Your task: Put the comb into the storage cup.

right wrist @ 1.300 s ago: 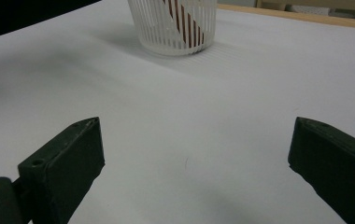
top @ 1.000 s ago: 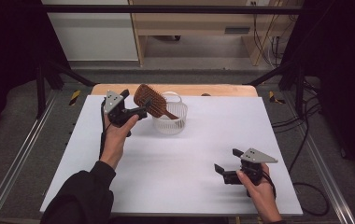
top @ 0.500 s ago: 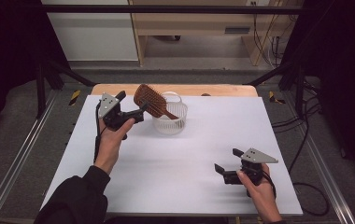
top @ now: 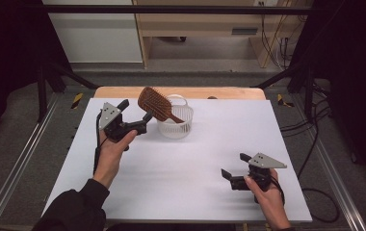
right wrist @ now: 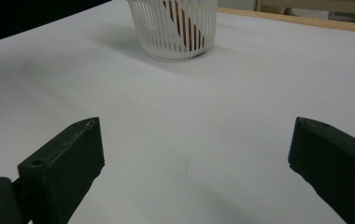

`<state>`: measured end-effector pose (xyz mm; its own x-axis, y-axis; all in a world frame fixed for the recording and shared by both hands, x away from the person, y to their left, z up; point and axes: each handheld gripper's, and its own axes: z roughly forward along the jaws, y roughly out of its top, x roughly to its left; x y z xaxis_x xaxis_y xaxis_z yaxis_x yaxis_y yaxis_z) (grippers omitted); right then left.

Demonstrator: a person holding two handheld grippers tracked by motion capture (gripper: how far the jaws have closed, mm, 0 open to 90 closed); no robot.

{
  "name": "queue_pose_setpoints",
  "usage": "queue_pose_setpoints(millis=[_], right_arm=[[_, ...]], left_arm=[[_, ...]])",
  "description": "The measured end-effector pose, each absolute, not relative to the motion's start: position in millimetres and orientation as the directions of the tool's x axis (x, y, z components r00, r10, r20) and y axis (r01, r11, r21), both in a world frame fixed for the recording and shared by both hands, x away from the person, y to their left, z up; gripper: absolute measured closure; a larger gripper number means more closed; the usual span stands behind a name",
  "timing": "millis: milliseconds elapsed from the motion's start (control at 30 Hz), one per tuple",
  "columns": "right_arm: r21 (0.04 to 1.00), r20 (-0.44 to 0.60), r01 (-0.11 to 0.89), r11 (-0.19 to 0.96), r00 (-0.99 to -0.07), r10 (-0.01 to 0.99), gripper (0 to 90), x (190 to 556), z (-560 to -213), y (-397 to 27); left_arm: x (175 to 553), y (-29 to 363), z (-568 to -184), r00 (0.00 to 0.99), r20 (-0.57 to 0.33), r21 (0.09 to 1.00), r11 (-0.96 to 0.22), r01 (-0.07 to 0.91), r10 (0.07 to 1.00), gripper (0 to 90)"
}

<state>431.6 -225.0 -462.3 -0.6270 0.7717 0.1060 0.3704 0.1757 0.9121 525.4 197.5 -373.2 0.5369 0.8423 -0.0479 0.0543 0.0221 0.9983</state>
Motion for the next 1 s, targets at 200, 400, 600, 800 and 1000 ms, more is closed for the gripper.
queue_pose_setpoints(millis=[200,400,600,800,1000], right_arm=[[0.912,0.106,0.37,0.176,-0.627,0.772,3.8,431.5,-462.3,-225.0],[0.912,0.104,0.37,0.177,-0.626,0.772,3.8,431.3,-462.1,-225.0],[0.913,0.102,0.368,0.177,-0.625,0.774,3.8,430.8,-461.8,-225.7],[0.918,0.095,0.357,0.172,-0.619,0.78,3.8,429.6,-460.5,-229.1],[0.92,0.098,0.357,0.162,-0.61,0.786,3.8,428.1,-459.2,-232.6]], left_arm=[[516.5,199.0,-378.2,0.542,-0.025,0.999,-0.003,0.051,0.84,2.8],[507.2,201.5,-385.0,0.557,-0.023,0.998,-0.013,0.06,0.83,2.8],[500.2,207.8,-388.4,0.568,-0.01,0.997,-0.034,0.066,0.823,1.8],[492.5,219.4,-392.0,0.566,-0.013,0.997,-0.035,0.074,0.824,1.8],[485.7,231.4,-393.2,0.561,-0.011,0.996,-0.038,0.077,0.828,1.8]])
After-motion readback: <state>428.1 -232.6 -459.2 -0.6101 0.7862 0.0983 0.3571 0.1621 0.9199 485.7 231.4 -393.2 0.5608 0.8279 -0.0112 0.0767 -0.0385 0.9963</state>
